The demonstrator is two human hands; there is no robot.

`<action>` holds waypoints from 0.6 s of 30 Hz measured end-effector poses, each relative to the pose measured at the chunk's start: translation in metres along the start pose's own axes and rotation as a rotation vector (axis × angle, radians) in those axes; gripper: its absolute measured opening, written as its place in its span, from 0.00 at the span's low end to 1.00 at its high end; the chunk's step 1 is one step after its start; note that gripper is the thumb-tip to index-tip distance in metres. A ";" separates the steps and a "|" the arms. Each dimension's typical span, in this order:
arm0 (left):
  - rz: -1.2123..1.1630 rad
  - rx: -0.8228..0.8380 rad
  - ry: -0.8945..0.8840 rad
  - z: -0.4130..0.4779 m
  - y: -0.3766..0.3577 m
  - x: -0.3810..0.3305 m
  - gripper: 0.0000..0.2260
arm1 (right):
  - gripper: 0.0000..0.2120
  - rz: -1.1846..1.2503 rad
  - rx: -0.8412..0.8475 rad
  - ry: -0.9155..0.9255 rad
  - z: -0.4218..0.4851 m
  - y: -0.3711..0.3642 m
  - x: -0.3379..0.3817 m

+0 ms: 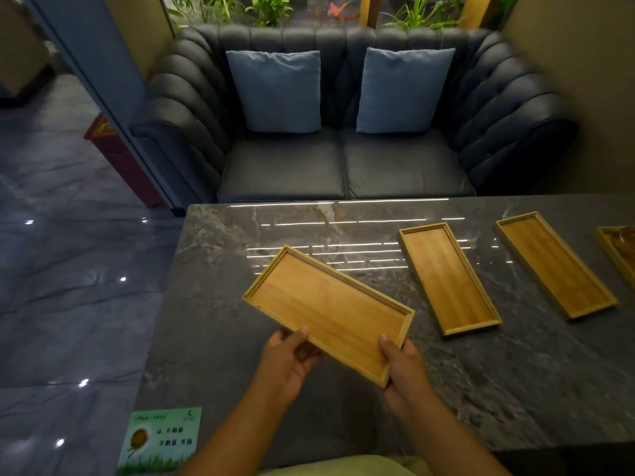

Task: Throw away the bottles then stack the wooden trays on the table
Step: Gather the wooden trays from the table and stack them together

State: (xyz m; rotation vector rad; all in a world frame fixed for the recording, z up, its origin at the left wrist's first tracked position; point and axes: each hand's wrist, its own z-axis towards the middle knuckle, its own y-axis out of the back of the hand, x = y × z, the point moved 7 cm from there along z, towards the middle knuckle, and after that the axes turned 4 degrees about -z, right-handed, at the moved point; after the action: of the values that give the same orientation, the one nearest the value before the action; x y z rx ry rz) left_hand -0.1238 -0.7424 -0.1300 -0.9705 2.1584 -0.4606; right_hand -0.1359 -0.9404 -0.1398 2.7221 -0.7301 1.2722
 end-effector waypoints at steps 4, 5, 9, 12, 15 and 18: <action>-0.003 -0.030 -0.069 0.012 0.020 -0.041 0.04 | 0.18 -0.051 0.035 -0.048 0.003 0.019 0.004; 0.022 -0.048 -0.082 0.015 0.026 -0.052 0.04 | 0.18 -0.066 0.050 -0.060 0.005 0.023 0.007; 0.269 -0.036 -0.093 0.021 0.038 -0.082 0.06 | 0.16 -0.137 0.100 -0.066 0.007 0.037 0.024; 0.514 -0.065 -0.135 0.021 0.042 -0.093 0.11 | 0.17 -0.167 0.153 -0.092 0.005 0.042 0.030; 0.731 -0.091 -0.181 0.022 0.043 -0.099 0.12 | 0.17 -0.206 0.200 -0.112 0.004 0.042 0.033; 0.954 -0.098 -0.202 0.023 0.044 -0.095 0.13 | 0.13 -0.251 0.227 -0.096 0.004 0.039 0.036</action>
State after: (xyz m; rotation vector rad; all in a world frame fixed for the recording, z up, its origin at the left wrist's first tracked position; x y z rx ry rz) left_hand -0.0851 -0.6428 -0.1269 0.0426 2.1749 0.2018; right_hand -0.1300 -0.9904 -0.1223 2.9508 -0.2479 1.2421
